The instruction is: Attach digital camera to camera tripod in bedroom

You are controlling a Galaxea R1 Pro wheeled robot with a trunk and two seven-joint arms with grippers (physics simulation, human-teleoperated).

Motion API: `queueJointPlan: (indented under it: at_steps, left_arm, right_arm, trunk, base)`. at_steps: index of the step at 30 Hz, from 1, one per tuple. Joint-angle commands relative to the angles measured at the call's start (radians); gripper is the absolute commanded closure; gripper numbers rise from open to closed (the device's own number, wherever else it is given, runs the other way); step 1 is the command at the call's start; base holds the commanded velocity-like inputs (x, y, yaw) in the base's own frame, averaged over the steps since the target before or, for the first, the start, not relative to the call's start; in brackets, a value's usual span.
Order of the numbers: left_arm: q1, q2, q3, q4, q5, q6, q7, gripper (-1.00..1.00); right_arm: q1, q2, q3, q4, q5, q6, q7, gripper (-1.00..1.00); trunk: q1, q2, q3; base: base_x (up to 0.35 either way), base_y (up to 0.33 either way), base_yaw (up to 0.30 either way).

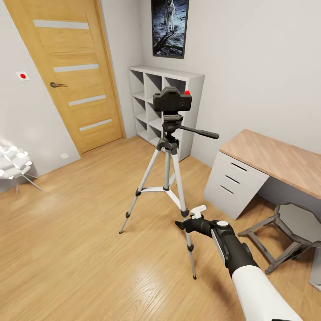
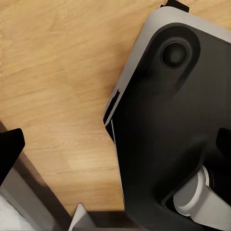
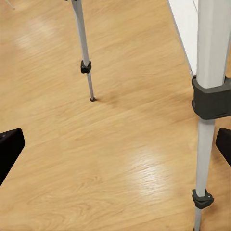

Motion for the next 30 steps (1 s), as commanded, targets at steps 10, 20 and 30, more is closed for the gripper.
queueJointPlan:
  at_steps: [10, 20, 30]
  left_arm:
    - [-0.001, 0.002, -0.009, 0.001, 0.006, 0.003, 0.001, -1.0]
    - [-0.001, 0.002, -0.009, 0.001, 0.006, 0.003, 0.001, -1.0]
    - [0.0, -0.002, -0.009, 0.001, 0.006, 0.003, 0.001, -1.0]
  right_arm:
    - [-0.001, -0.001, -0.009, 0.01, 0.005, 0.005, 0.008, -1.0]
    - [-0.001, -0.089, -0.011, 0.193, 0.004, -0.002, 0.005, -1.0]
    - [-0.001, -0.21, -0.012, 0.418, 0.005, -0.009, -0.009, -1.0]
  trunk:
    - [0.001, -0.002, -0.002]
    - [0.001, -0.002, -0.002]
    - [0.001, -0.002, -0.002]
  base:
    - [0.0, 0.0, 0.0]
    - [0.0, 0.0, 0.0]
    - [0.0, 0.0, 0.0]
